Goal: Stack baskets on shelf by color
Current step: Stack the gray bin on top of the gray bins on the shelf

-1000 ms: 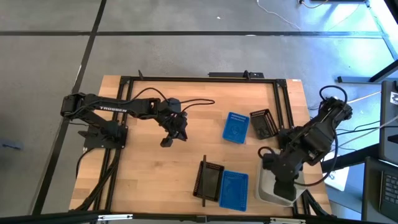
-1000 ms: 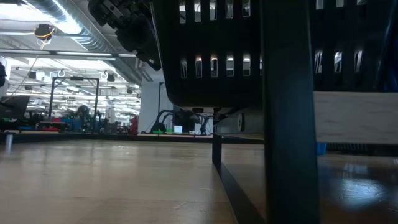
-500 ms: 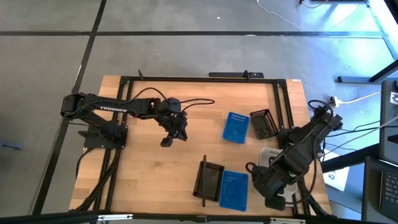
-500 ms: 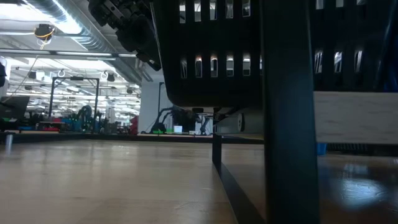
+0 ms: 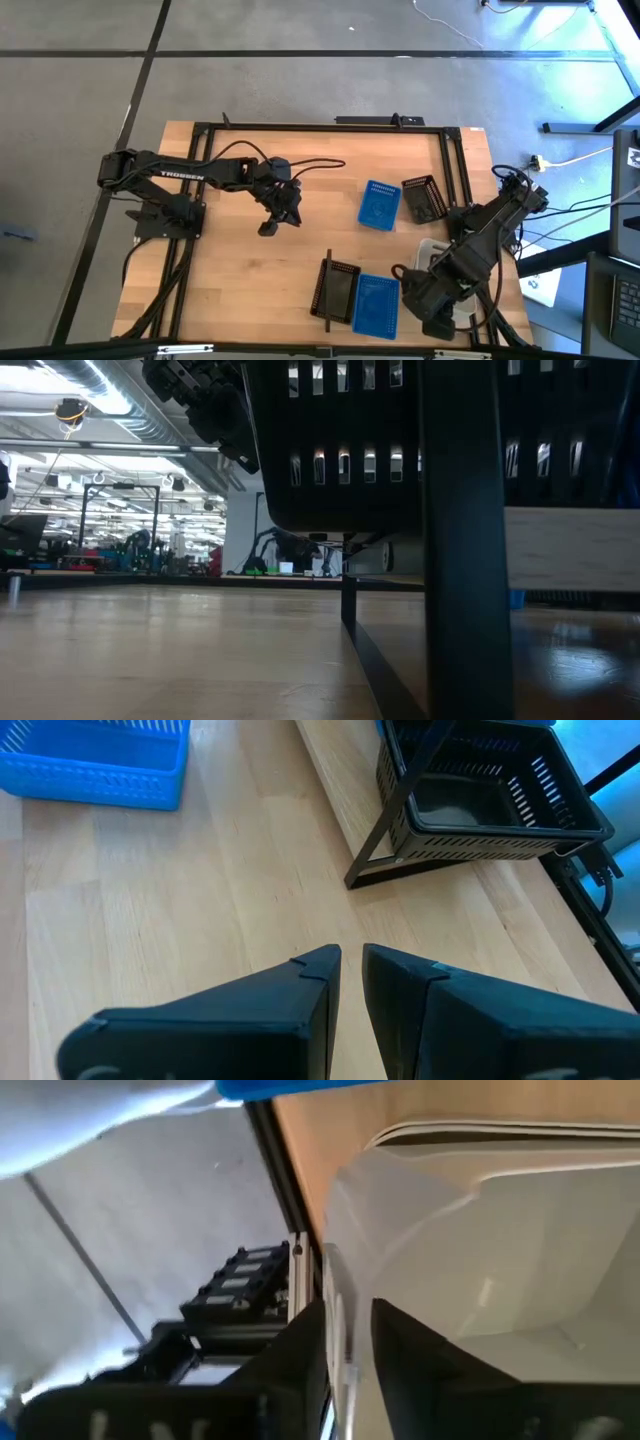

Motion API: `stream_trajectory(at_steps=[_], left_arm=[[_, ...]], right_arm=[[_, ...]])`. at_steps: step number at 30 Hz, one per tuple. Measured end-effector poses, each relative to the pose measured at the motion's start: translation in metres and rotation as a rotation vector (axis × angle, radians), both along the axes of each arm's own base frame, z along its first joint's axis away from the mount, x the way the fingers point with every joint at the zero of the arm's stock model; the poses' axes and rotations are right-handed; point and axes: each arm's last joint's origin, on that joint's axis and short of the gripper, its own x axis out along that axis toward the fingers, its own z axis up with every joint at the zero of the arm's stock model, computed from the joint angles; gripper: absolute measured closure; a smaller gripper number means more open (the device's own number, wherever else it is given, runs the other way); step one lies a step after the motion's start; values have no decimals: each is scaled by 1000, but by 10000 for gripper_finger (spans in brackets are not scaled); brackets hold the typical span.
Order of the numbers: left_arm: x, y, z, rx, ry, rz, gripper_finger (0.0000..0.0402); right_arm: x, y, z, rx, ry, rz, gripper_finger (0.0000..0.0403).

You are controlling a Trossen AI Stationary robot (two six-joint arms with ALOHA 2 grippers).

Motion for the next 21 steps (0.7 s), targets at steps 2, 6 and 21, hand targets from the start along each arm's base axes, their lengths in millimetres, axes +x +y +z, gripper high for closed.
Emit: stream_trajectory(at_steps=[2, 6, 21], left_arm=[[0, 0, 0, 0, 0, 0, 363], [0, 0, 0, 0, 0, 0, 363], [0, 0, 0, 1, -1, -1, 363]], right_arm=[[-1, 0, 1, 22, 4, 33, 317], [-7, -4, 9, 67, 27, 3, 315], [-12, -12, 22, 39, -33, -90, 314]])
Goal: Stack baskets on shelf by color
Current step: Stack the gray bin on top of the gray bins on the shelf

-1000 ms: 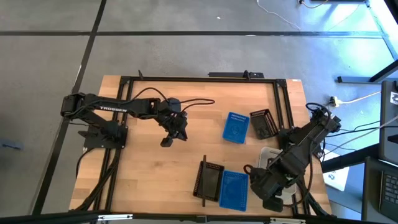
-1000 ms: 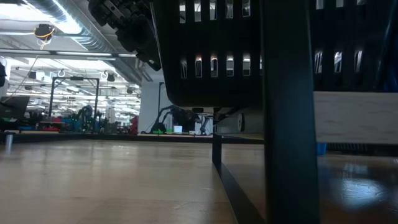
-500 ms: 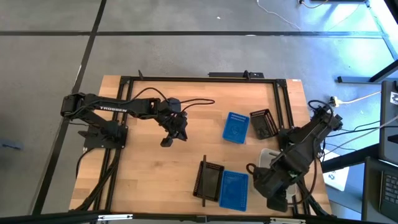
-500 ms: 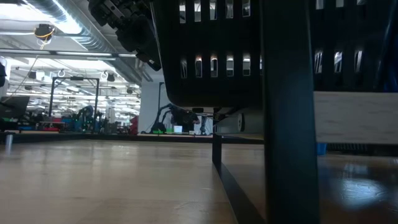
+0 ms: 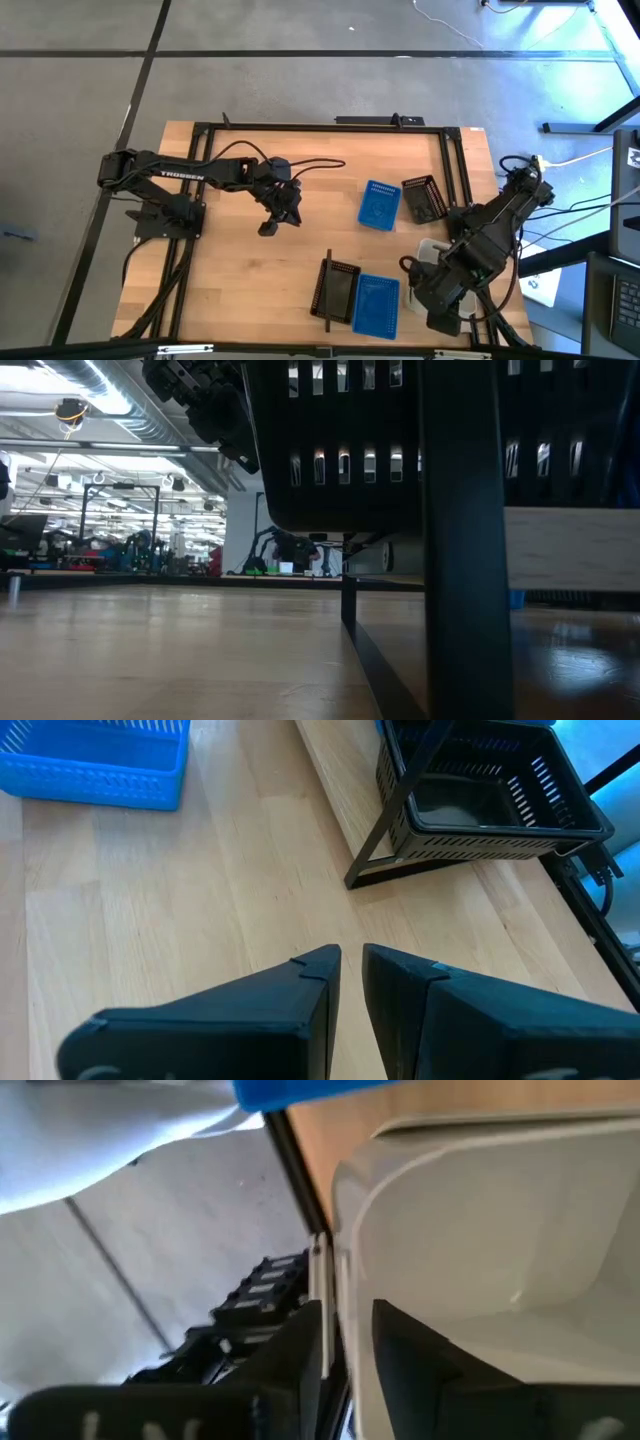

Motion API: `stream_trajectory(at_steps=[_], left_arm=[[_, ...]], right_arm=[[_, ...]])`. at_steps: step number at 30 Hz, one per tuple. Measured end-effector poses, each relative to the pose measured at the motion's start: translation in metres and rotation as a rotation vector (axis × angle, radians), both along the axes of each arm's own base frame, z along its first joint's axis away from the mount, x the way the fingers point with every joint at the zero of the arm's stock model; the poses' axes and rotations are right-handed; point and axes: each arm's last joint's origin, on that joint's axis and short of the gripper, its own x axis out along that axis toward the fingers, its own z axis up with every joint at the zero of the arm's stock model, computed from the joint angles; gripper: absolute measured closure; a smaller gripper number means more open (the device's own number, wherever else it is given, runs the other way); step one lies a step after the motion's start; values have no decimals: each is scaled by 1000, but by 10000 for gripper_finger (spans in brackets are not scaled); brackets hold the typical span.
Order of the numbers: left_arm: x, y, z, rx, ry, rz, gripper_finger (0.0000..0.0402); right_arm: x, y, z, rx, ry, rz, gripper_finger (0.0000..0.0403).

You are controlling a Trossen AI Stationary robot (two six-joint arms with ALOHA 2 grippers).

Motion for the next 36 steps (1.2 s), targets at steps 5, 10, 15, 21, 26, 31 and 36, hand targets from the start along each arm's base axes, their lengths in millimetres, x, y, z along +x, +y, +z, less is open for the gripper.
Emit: stream_trajectory(at_steps=[5, 10, 15, 21, 26, 31, 36], left_arm=[[0, 0, 0, 0, 0, 0, 363], [0, 0, 0, 6, -3, -4, 363], [0, -1, 1, -8, -11, -24, 363], [-1, -2, 4, -7, -43, -67, 363], [-1, -2, 4, 31, -62, -97, 363], [-1, -2, 4, 56, -74, -117, 363], [-1, -2, 4, 66, -79, -125, 363]], right_arm=[[6, 4, -7, -51, -42, 45, 315], [11, 8, -15, -66, -53, 132, 315], [16, 10, -22, -96, -42, 138, 332], [22, 5, -23, -142, -43, 41, 394], [27, 0, -23, -100, 1, -4, 399], [27, 0, -15, -21, 47, -18, 401], [22, -5, 3, -31, 63, -55, 402]])
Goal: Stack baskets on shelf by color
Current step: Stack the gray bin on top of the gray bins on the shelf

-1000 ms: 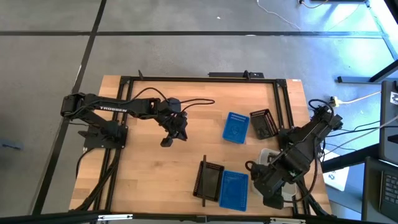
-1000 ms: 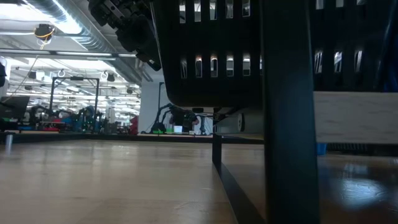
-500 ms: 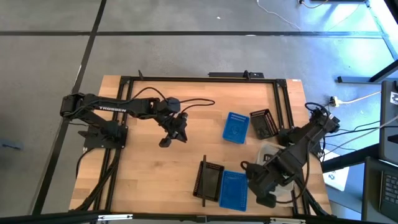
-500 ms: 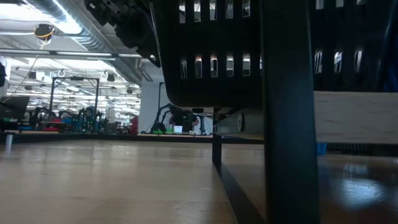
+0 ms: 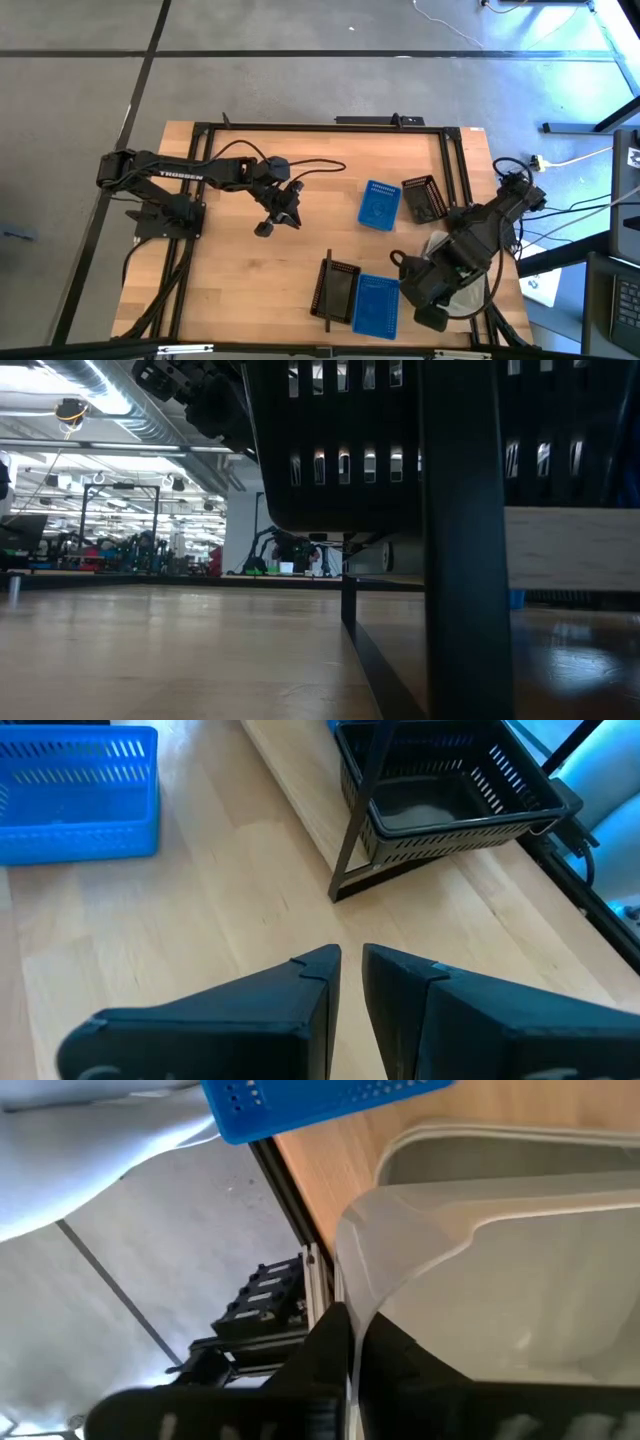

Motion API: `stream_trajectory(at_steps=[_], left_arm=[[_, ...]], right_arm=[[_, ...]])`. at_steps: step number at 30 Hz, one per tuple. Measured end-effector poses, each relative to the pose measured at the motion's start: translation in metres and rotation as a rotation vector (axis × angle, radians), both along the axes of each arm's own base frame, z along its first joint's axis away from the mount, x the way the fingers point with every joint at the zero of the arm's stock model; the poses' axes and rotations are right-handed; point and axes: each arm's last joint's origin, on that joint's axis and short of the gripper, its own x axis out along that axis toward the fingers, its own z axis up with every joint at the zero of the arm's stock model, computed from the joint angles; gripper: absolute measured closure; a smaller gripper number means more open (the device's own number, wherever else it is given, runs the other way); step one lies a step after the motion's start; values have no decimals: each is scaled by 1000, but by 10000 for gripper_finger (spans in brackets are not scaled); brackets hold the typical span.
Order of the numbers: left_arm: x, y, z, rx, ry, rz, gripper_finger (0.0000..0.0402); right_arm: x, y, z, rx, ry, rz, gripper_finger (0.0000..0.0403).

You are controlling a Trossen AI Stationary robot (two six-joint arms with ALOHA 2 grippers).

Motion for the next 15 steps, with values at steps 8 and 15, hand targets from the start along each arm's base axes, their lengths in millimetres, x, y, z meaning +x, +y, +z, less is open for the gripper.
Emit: stream_trajectory(at_steps=[8, 15], left_arm=[[0, 0, 0, 1, 0, 0, 363], [0, 0, 0, 1, 0, 0, 363]], right_arm=[[-3, -4, 16, -14, -32, -30, 402], [0, -2, 4, -45, 5, -43, 403]])
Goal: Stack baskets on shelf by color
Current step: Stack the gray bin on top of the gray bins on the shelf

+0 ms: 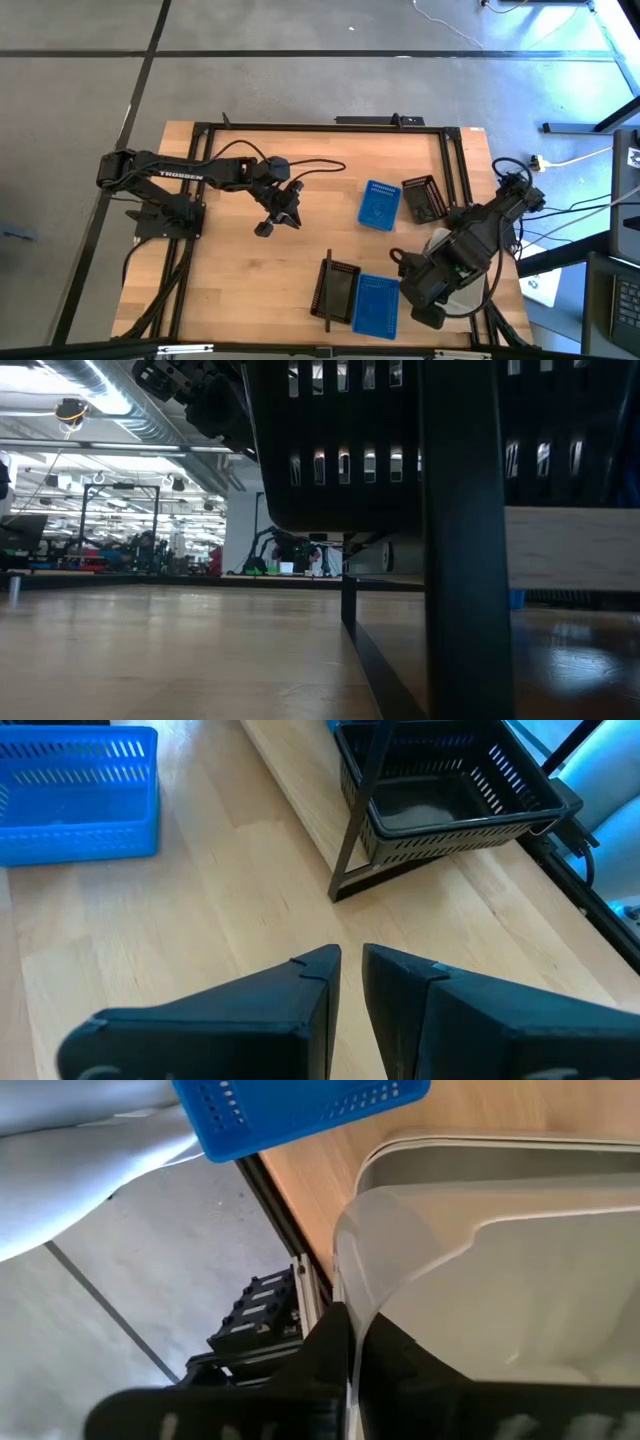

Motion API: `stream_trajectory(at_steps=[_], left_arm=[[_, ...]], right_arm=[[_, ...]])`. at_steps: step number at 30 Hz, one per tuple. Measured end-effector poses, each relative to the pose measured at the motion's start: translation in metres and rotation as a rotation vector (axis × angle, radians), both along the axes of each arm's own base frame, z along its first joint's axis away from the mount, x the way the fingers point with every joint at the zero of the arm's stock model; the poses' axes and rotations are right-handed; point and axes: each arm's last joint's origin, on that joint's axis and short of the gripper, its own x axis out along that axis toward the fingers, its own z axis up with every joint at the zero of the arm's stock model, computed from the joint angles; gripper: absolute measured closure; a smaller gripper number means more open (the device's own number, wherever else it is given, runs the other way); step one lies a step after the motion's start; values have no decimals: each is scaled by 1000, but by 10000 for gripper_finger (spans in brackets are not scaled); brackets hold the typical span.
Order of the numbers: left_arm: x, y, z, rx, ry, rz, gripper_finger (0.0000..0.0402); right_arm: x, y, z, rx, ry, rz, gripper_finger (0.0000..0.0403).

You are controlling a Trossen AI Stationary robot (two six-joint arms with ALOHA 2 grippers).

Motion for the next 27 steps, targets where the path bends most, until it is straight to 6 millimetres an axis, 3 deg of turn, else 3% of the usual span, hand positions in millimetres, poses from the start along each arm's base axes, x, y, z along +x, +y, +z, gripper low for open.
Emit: stream_trajectory(at_steps=[18, 27], left_arm=[[0, 0, 0, -1, 1, 1, 363], [0, 0, 0, -2, 1, 1, 363]], right_arm=[[10, 7, -34, -79, 30, 0, 401], [11, 8, -38, -77, 28, -4, 351]])
